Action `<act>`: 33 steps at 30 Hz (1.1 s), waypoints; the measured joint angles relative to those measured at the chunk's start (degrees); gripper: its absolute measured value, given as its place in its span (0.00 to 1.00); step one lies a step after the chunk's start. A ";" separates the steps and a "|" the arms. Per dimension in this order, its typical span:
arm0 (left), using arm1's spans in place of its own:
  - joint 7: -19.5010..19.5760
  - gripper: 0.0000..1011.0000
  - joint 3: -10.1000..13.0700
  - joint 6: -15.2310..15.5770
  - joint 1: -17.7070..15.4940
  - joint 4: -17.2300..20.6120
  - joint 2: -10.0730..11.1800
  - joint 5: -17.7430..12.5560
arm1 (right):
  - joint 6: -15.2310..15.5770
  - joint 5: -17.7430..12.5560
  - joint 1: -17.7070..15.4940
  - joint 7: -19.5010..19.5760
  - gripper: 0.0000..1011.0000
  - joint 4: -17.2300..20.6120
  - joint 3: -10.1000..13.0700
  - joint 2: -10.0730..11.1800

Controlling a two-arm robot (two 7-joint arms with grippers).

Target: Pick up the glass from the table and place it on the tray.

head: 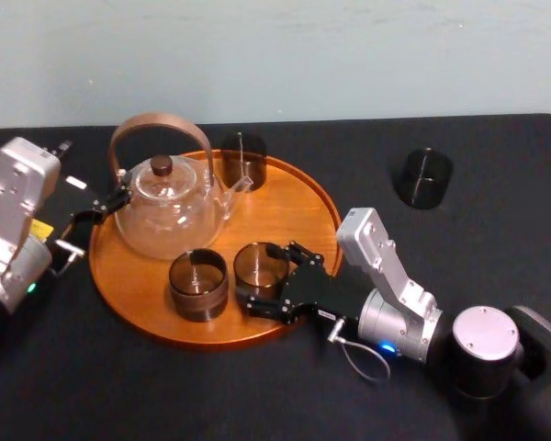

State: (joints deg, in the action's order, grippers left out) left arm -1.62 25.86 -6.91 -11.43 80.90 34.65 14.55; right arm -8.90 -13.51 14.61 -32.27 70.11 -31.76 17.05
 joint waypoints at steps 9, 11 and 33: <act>0.00 1.00 0.00 0.00 0.00 0.00 0.00 0.00 | 0.07 0.08 -0.02 0.02 0.96 0.04 0.05 0.05; 0.00 1.00 0.00 0.00 0.00 0.00 0.00 0.00 | 0.07 0.09 -0.02 0.02 0.99 0.04 0.05 0.06; 0.00 1.00 0.00 0.00 0.00 0.00 0.00 0.00 | 2.06 -1.81 -2.97 -0.09 0.99 4.57 1.06 2.63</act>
State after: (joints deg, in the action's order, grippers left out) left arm -1.62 25.86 -6.91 -11.43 80.90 34.65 14.55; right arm -6.84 -15.32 11.63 -32.36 74.68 -30.70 19.68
